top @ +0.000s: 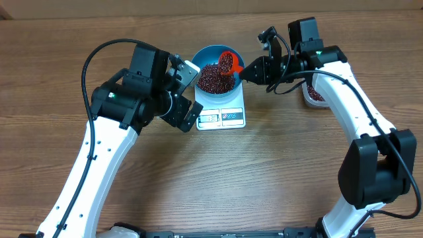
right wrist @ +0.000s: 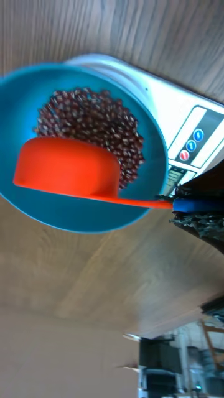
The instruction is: Scoop item into bowl and weigh 150g on scale
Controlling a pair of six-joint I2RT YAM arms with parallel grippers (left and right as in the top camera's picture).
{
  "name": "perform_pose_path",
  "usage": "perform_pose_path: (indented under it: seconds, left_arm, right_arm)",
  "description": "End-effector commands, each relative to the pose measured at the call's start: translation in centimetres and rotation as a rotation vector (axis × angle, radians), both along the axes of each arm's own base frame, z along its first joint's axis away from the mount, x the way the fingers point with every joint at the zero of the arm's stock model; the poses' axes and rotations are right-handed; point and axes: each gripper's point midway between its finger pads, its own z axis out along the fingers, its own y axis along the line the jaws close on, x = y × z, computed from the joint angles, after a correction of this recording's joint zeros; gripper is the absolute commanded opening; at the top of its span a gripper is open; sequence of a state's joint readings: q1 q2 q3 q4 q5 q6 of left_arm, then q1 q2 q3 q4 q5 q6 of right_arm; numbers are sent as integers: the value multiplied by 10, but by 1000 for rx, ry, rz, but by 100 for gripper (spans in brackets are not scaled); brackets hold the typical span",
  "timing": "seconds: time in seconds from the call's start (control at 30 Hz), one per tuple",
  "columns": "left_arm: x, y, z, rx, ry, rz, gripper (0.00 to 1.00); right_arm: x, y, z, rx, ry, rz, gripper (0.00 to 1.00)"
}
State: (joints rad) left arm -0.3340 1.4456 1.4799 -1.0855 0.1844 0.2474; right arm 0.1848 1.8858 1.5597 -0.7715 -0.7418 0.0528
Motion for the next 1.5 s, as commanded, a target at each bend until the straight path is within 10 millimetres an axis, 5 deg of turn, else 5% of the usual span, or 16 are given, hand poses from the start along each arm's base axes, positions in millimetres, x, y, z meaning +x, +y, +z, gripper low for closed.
perform_pose_path:
  seconds: [0.0, 0.2, 0.33, 0.47, 0.6, 0.73, 0.87, 1.47]
  left_arm:
    - [-1, -5, 8, -9, -26, -36, 100]
    - [-1, -5, 9, -9, -27, -36, 100]
    - [-1, -5, 8, -9, -26, -36, 100]
    - [-1, -5, 8, -9, -26, -36, 100]
    - [-1, -5, 8, -9, -26, -36, 100]
    - [-1, -5, 8, -9, -26, -36, 100]
    - [-1, -5, 8, -9, -26, -36, 100]
    - [-1, -5, 8, -9, -26, -36, 100]
  right_arm:
    - [0, 3, 31, 6, -106, 38, 4]
    - [5, 1, 27, -36, -84, -20, 4]
    - [-7, 12, 31, -26, -160, 114, 4]
    - [4, 3, 24, -73, -107, -6, 4]
    - [-9, 17, 28, -73, -192, 141, 4]
    - [2, 11, 21, -145, -144, 13, 4]
    - [-8, 22, 24, -130, -201, 126, 4]
    - [-2, 17, 21, -142, -156, 51, 4]
